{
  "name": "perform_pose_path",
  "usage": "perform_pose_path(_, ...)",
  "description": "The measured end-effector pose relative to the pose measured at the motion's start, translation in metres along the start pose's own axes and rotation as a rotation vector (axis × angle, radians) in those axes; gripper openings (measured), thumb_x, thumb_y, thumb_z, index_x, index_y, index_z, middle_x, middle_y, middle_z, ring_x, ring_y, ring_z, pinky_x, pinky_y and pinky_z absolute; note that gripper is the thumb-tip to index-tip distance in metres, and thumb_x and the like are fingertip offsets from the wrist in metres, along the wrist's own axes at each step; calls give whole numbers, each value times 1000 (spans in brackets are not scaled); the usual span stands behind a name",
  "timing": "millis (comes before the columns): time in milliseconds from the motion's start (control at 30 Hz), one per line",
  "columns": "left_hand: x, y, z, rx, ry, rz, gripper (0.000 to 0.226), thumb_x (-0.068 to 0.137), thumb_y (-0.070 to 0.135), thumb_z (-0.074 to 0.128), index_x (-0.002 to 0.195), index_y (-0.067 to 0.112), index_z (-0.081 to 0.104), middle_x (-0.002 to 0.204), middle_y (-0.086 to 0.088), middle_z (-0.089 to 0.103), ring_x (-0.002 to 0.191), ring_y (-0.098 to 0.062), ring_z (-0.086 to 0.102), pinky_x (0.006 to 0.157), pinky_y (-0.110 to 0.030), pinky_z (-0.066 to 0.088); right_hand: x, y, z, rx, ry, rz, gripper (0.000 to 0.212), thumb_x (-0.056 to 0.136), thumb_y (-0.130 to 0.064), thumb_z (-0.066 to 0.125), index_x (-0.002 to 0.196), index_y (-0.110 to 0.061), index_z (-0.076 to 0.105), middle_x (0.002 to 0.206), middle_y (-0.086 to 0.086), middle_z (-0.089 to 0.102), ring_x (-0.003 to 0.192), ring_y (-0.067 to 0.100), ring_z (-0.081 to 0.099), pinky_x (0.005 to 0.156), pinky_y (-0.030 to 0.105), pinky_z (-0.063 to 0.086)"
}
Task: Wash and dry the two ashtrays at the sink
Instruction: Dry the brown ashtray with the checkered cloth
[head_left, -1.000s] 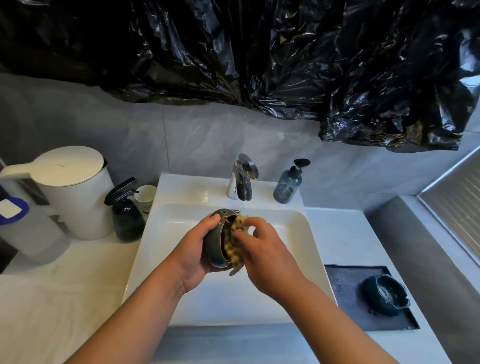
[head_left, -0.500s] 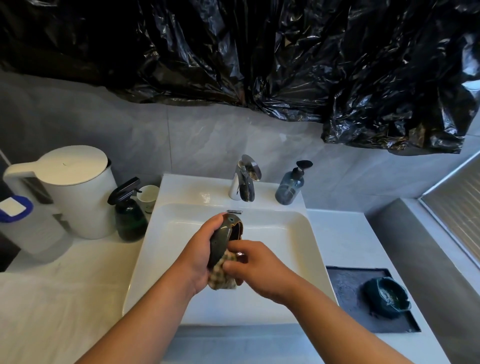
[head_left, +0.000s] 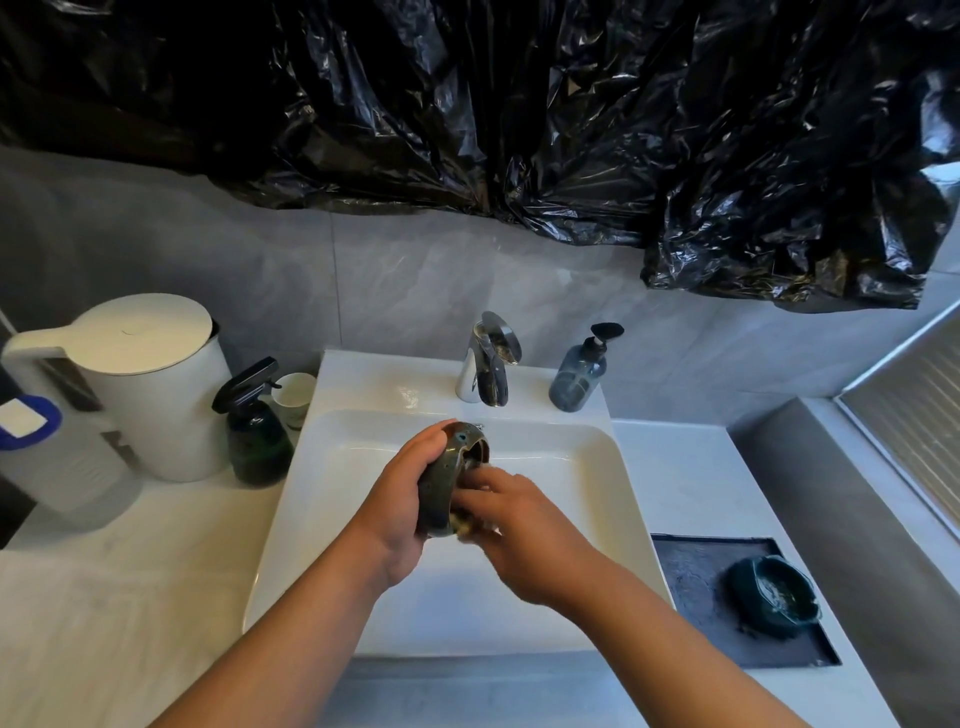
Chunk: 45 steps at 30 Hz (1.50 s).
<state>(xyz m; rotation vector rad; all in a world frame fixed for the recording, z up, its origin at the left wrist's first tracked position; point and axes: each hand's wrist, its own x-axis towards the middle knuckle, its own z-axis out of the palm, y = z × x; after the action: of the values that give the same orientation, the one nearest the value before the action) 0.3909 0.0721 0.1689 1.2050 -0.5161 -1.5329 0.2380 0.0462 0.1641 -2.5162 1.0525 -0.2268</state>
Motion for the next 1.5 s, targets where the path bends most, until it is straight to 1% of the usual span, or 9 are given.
perform_pose_path(133,2,2,0,-10,-29,-52,39,97,46,44,106,25,77,108,-12,76,102,-29,68,93,-52,50,2,6,-4,-197,-13,-49,38,99,-23,57,134,-38,55,135,-13,54,94,21,52,79,37,52)
perform_pose_path(333,4,4,-1,17,-15,-32,44,94,50,48,110,19,74,104,-17,75,101,-33,70,84,-45,56,2,-17,-16,553,-84,212,25,97,-15,60,115,-29,69,97,-16,68,80,-5,60,71,12,47)
perform_pose_path(633,7,2,-3,-19,-82,160,45,80,38,55,122,27,67,120,-12,70,114,-32,65,96,-48,52,9,-25,-20,1571,58,373,21,103,-16,52,105,-11,72,83,1,69,67,9,58,61,21,45)
perform_pose_path(733,6,1,-3,-8,-57,139,44,82,43,55,122,29,67,121,-11,70,114,-32,65,94,-47,53,8,-25,-19,1445,47,359,22,103,-16,52,113,-12,71,98,6,73,86,14,65,73,25,50)
perform_pose_path(900,6,7,-1,-67,39,-8,41,95,49,48,120,24,69,115,-15,72,108,-34,67,79,-43,58,4,-21,-14,595,-26,257,36,94,-9,62,124,-27,69,106,-11,69,83,-10,60,75,9,47)
perform_pose_path(1033,6,14,0,-132,26,-71,44,94,49,48,113,19,73,110,-18,73,99,-31,67,74,-40,55,9,-6,-15,151,-1,63,39,93,-15,66,129,-31,64,114,-9,69,94,4,59,88,21,50)
perform_pose_path(1200,6,11,3,-95,18,-48,44,93,49,49,103,15,77,101,-19,75,93,-32,70,77,-42,57,6,-14,-23,513,-39,218,31,92,-13,66,115,-32,72,104,-10,69,91,3,62,82,16,49)
perform_pose_path(1400,1,4,5,52,-42,205,40,84,47,51,119,35,66,121,-6,69,114,-27,65,98,-49,54,6,-24,-23,1189,47,299,18,93,-20,61,104,-11,73,93,6,69,84,18,56,74,34,41)
perform_pose_path(1500,1,0,3,87,-127,242,41,85,48,45,122,40,61,126,-3,66,117,-24,63,100,-47,52,7,-26,-24,1148,108,327,11,93,-17,65,97,-13,74,90,3,71,81,12,61,72,28,45)
